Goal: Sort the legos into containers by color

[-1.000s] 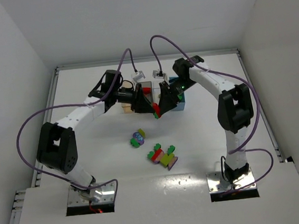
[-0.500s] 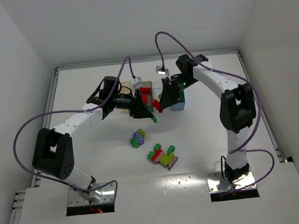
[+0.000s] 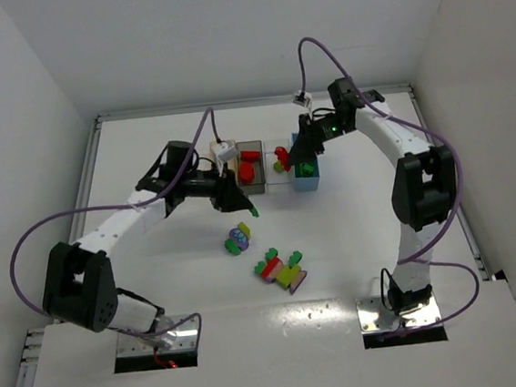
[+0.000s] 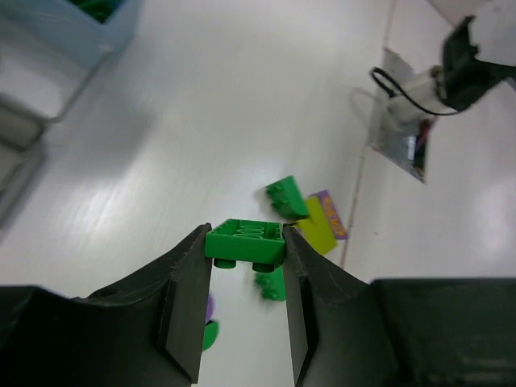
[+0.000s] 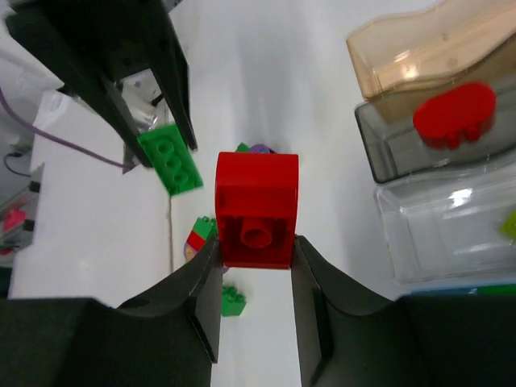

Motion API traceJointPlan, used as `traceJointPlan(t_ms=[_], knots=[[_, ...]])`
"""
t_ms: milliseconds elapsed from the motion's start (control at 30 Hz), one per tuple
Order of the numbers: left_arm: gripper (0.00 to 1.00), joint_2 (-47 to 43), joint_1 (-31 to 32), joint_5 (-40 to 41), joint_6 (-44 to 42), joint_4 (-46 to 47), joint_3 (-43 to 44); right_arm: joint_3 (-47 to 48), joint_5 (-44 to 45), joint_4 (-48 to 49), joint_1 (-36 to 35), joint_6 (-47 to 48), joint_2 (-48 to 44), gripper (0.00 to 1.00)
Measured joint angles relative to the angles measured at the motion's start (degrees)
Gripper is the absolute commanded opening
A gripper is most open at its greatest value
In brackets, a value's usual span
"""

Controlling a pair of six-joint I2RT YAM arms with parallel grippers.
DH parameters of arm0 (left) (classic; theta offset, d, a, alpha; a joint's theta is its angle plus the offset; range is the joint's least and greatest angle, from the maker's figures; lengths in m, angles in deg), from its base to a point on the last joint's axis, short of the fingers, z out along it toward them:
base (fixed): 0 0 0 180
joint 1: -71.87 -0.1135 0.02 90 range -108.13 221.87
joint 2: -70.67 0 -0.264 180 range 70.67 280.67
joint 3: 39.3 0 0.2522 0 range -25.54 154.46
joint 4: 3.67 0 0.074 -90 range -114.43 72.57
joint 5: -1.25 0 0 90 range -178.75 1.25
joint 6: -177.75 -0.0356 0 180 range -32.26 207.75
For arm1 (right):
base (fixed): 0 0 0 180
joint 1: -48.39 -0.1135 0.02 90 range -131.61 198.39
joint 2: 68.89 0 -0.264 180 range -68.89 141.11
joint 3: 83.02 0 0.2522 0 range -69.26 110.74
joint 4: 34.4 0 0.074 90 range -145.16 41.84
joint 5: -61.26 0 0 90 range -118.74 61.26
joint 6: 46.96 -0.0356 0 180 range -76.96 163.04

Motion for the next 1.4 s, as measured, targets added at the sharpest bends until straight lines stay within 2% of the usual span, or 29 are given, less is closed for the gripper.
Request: traceJointPlan(t_ms=[167,300,500,667,700,767,867,1033,1067,1300,1400], knots=[[0.21,-9.81,-4.33,11.37,3.1,3.8,-5.07,-7.8,7.39,20.48,-1.75,-20.74,-2.29,0.0],[0.21,-14.88,-5.46,20.63,5.73,6.03,-5.55,-7.58,14.6,30.67,-4.9,-33.55,-0.63,0.0],[0.21,-15.63,-7.21,26.58,7.67,6.73,-5.86,-4.81,23.21,36.94,-9.57,-41.07,3.63,0.0],[0.23,-15.63,-8.04,28.89,8.22,6.62,-5.99,-2.97,29.64,37.48,-11.93,-42.75,8.0,0.05],[0.23,-15.63,-8.04,29.2,8.41,6.62,-5.99,-2.58,30.95,37.35,-12.22,-42.82,8.9,0.07],[0.23,-15.61,-8.17,29.86,8.63,6.62,-5.99,-2.1,33.09,37.24,-12.57,-42.95,10.36,0.17],[0.24,-15.45,-8.41,30.77,8.85,6.64,-5.99,-1.9,35.47,37.0,-13.09,-42.91,11.69,0.35],[0.24,-12.63,-8.52,32.74,8.9,6.58,-5.4,-1.38,37.73,36.68,-13.66,-42.73,12.39,0.5],[0.24,-11.8,-8.52,33.05,8.9,6.54,-5.2,-1.25,37.83,36.65,-13.81,-42.69,12.39,0.58],[0.24,-5.92,-8.59,33.59,9.03,6.25,-2.21,-0.83,37.9,36.7,-14.62,-41.35,12.26,0.73],[0.24,-4.52,-8.59,32.3,9.38,7.3,-1.42,-0.98,38.58,36.72,-14.6,-40.87,11.13,0.76]])
